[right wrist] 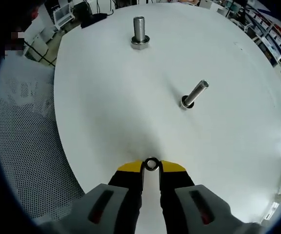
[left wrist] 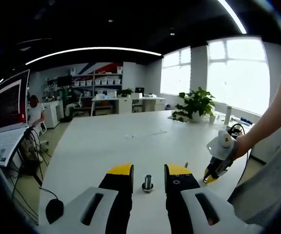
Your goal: Place the washer onto the threaded stud by aligning its center hole with the stud, sliding it down to the base, and recovering from edge contact or off-axis alignment until the washer reaches the visible bottom stop.
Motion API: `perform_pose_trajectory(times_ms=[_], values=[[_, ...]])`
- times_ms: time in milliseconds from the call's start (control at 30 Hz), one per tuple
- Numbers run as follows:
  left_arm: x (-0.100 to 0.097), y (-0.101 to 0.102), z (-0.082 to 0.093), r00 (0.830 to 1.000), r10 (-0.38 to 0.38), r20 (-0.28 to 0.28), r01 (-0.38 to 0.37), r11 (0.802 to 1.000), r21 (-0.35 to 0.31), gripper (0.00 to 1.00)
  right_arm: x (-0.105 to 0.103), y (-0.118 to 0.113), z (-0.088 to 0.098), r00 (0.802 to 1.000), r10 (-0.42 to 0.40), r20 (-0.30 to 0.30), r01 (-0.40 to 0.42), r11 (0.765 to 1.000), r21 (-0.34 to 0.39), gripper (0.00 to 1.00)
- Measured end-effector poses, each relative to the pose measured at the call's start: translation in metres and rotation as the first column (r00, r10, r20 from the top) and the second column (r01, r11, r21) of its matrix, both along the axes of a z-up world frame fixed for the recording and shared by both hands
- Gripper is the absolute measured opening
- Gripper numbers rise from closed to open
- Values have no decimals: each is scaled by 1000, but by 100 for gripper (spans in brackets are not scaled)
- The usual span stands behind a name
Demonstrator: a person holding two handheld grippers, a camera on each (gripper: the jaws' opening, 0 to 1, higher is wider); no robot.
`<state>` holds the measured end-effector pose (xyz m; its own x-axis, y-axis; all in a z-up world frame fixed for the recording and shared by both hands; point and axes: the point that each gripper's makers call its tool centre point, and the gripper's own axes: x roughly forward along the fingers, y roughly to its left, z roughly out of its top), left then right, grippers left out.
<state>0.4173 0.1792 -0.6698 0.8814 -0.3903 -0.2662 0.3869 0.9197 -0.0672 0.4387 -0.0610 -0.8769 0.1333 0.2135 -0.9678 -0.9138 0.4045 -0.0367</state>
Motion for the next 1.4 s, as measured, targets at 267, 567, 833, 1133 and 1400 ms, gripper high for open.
perform_pose_trajectory(times_ms=[267,567,833,1133,1400], values=[[0,0,0,1000,1,0,-1,1000,-1,23,1,-1,0,1000,-11,-3,11,1000,7,13],[0,0,0,1000,0,-2,0,1000,2,23,6,1,8,1000,-22,12,22,999,28,13],[0,-1,0,1000,-5,-1,5,1000,5,23,15,3,19,999,-20,35,19,999,39,13],[0,-1,2,1000,-1,7,1,1000,-7,23,22,2,31,998,-21,51,19,999,41,13],[0,-2,3,1000,-6,5,6,1000,-15,23,37,10,53,996,-18,86,13,998,61,13]])
